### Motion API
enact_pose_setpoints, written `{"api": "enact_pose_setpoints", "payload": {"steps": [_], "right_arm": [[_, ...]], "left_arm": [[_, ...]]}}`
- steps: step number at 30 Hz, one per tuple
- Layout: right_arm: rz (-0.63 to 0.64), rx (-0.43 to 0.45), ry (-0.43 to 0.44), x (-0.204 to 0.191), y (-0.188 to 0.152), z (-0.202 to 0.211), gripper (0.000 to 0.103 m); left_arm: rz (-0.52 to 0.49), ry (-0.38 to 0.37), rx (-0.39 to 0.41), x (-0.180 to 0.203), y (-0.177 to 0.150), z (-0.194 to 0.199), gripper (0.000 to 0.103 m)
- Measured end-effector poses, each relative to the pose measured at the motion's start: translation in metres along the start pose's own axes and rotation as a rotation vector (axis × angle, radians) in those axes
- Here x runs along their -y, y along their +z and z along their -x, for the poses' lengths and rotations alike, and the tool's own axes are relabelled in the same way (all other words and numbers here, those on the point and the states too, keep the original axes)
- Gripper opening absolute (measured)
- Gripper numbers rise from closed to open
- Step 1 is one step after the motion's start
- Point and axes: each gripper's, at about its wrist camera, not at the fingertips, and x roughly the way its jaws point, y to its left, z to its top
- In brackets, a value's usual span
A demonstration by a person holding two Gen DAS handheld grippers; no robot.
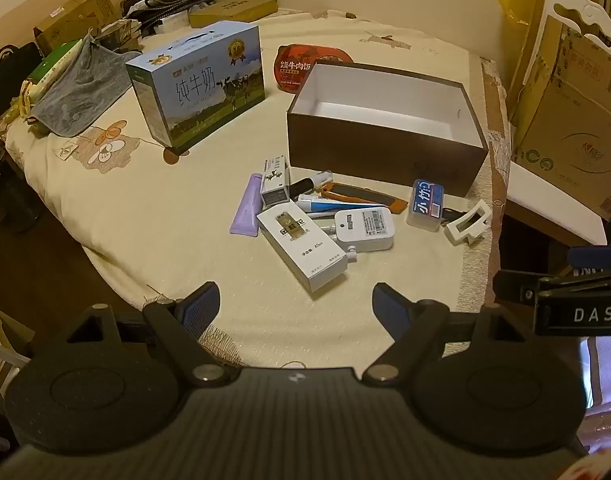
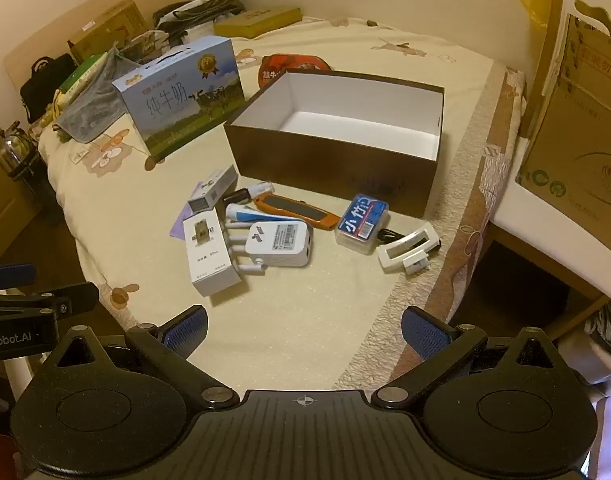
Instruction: Organize rigid objects
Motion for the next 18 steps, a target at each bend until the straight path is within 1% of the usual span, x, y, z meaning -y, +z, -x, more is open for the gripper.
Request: {"api": "enact_pose_setpoints", "payload": {"steps": [18], "right_arm": [[0.0, -0.005, 0.001, -0.0011, 0.0012, -0.0009, 0.101]], "left_arm": [[-0.001, -0.001, -0.004, 0.0001, -0.0001, 0.0, 0.081]]}}
